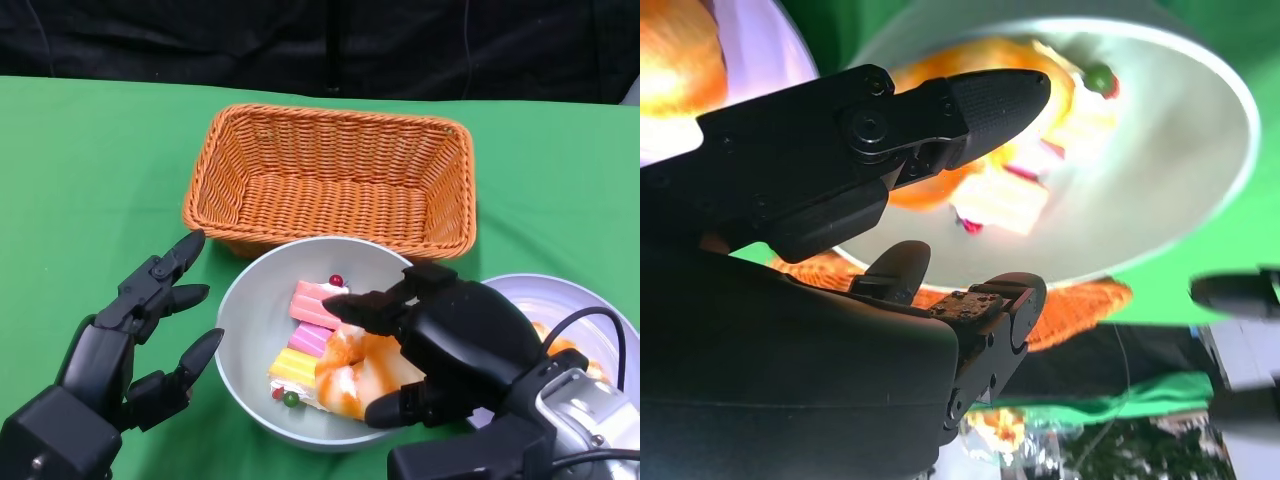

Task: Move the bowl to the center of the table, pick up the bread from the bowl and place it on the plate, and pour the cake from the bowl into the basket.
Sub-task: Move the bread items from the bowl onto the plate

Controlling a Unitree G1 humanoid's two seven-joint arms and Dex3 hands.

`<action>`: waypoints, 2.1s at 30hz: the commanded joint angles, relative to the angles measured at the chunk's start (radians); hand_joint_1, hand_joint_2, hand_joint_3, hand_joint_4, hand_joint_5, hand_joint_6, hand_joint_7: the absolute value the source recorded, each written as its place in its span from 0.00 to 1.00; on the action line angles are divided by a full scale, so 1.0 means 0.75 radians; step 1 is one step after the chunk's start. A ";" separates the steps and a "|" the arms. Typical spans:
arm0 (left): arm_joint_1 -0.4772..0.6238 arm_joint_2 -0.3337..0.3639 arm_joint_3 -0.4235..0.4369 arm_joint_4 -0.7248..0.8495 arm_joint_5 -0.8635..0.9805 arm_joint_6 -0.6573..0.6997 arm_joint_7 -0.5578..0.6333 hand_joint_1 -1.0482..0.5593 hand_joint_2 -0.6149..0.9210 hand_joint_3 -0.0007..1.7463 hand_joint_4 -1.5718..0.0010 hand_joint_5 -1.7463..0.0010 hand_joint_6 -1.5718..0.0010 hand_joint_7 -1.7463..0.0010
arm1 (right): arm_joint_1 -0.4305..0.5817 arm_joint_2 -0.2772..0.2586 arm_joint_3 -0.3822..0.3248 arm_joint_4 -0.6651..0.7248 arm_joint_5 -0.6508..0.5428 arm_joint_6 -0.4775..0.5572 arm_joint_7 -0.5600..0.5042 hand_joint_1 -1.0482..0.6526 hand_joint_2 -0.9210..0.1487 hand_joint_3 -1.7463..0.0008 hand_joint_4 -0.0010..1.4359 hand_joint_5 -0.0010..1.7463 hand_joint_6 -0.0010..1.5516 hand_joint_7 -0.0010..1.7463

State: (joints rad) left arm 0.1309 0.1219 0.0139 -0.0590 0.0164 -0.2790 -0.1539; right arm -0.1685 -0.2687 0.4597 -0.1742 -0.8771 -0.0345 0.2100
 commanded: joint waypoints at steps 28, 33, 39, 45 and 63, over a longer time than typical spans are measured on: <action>-0.003 0.001 0.011 0.005 0.010 -0.037 0.013 0.24 1.00 0.29 0.98 0.44 0.82 0.97 | -0.055 0.034 0.000 0.298 0.051 -0.332 -0.618 0.47 0.42 0.29 0.69 1.00 0.47 0.99; -0.002 0.003 0.011 0.003 0.015 -0.033 0.017 0.24 1.00 0.29 0.98 0.44 0.82 0.97 | -0.050 0.047 -0.023 0.277 0.085 -0.417 -0.708 0.48 0.48 0.25 0.70 1.00 0.48 1.00; -0.004 0.004 0.011 0.004 0.022 -0.033 0.020 0.24 1.00 0.29 0.98 0.44 0.82 0.97 | -0.040 0.058 -0.052 0.252 0.105 -0.462 -0.751 0.47 0.49 0.24 0.71 1.00 0.50 1.00; -0.004 0.003 0.011 0.004 0.026 -0.038 0.022 0.24 1.00 0.29 0.97 0.43 0.82 0.97 | -0.039 0.062 -0.075 0.266 0.115 -0.520 -0.800 0.48 0.52 0.22 0.71 1.00 0.50 1.00; -0.010 0.014 0.013 0.027 0.029 -0.079 0.018 0.22 1.00 0.29 0.98 0.43 0.82 0.96 | 0.029 0.043 -0.280 0.110 0.290 -0.621 -0.725 0.50 0.65 0.08 0.72 1.00 0.49 1.00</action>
State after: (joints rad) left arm 0.1288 0.1178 0.0137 -0.0462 0.0352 -0.3216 -0.1468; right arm -0.1554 -0.2299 0.2712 -0.0692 -0.6791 -0.4912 -0.3399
